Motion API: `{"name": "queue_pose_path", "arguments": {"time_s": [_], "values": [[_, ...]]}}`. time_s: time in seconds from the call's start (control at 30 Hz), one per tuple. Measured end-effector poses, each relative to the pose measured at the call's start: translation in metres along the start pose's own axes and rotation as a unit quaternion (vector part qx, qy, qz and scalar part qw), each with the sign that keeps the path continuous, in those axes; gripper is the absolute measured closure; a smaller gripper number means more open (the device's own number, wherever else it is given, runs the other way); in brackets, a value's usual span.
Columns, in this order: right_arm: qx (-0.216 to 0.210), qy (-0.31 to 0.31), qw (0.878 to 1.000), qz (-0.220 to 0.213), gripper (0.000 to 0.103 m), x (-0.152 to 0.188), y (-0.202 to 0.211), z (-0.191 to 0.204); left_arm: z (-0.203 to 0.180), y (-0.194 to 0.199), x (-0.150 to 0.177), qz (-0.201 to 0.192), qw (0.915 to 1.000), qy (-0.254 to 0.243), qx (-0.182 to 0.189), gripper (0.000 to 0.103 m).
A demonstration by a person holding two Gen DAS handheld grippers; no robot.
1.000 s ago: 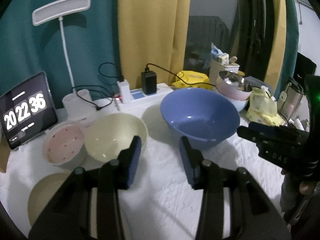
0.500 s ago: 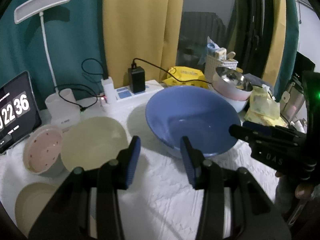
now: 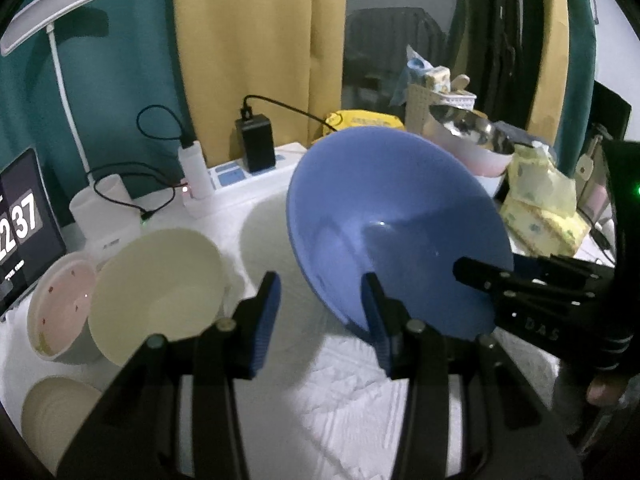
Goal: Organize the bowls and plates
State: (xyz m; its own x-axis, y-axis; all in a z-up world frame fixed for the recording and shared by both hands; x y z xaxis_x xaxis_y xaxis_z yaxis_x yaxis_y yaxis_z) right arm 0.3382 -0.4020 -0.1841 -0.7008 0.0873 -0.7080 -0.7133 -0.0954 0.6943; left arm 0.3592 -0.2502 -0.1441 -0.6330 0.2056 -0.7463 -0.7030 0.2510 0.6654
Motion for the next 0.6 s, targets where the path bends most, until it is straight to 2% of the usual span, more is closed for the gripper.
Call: {"name": "queue_pose_path", "arguments": {"time_s": [0.07,0.13,0.17,0.27,0.6], "values": [[0.001,0.002,1.000,-0.003,0.063,0.000,0.001,0.000,-0.002,0.000,0.001,-0.003,1.0000,-0.004,0.006,0.060],[-0.001,0.003,1.000,-0.008,0.070,0.000,0.003,0.002,-0.004,-0.001,0.001,-0.003,0.9999,-0.007,0.011,0.061],[-0.002,0.005,1.000,-0.010,0.078,0.000,0.004,0.002,-0.004,-0.001,0.001,-0.002,0.9999,-0.008,0.014,0.064],[-0.008,0.004,1.000,-0.016,0.083,-0.001,0.007,0.003,-0.007,0.000,0.002,0.002,0.9998,-0.012,0.015,0.068],[-0.003,0.003,1.000,-0.026,0.084,0.001,0.030,0.009,-0.005,0.021,0.004,-0.011,0.9997,-0.010,0.019,0.070]]}}
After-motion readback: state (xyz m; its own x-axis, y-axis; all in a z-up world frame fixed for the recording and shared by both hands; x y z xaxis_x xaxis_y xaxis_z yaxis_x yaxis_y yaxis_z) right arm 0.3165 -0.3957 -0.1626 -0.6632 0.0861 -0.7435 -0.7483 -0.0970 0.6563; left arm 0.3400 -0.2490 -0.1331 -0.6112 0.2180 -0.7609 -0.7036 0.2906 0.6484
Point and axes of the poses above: each gripper's, at about its wrist camera, not at the fingertips, and y roughly against the way its jaws point, z to its left, x to its underside, the point moved 4 cm from there along -y, roughly the way its jaws point, and after that the axes turned 2 degrees about y, right-handed, at the moved point
